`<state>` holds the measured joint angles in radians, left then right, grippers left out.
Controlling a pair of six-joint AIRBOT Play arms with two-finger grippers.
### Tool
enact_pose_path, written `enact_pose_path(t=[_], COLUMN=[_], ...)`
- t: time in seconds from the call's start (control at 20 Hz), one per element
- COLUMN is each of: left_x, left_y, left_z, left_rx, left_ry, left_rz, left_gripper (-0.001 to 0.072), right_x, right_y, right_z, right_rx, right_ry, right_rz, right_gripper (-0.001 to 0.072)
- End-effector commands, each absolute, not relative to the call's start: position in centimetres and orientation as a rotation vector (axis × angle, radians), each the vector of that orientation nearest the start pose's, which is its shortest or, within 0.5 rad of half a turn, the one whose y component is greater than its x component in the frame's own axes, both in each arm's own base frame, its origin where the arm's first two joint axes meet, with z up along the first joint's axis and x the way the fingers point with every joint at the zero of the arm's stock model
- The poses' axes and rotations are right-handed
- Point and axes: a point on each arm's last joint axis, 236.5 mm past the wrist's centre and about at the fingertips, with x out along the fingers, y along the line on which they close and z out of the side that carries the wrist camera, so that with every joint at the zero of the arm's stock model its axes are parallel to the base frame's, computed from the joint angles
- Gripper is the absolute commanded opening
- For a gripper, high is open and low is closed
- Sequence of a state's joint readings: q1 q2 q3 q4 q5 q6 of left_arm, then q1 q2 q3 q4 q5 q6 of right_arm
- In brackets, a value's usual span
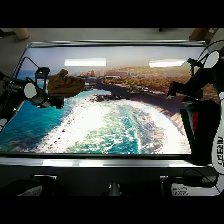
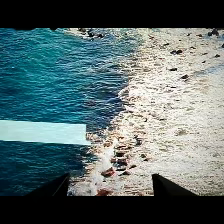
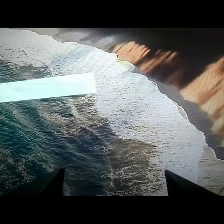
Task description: Fold the shirts.
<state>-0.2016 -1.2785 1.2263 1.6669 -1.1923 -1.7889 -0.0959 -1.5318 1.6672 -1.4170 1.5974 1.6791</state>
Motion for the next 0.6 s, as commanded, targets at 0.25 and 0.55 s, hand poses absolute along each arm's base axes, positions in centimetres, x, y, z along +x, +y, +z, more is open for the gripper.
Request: enact_pose_path(t=[0.25, 0.55], left_x=[38.7, 38.7], left_y=[-5.7, -5.7], left_z=[3.1, 3.1], left_rx=[0.022, 0.021], left_ry=[1.232, 1.231], left_rz=[0.016, 0.016], left_gripper=[0.0609, 0.0609], right_x=[40.6, 41.7], right_y=[-0.3, -0.4], right_z=[6.1, 6.2], right_rx=[0.268, 0.268], right_ry=[1.455, 1.409], right_rz=[-0.029, -0.031], right_gripper=[0.0674, 0.0674])
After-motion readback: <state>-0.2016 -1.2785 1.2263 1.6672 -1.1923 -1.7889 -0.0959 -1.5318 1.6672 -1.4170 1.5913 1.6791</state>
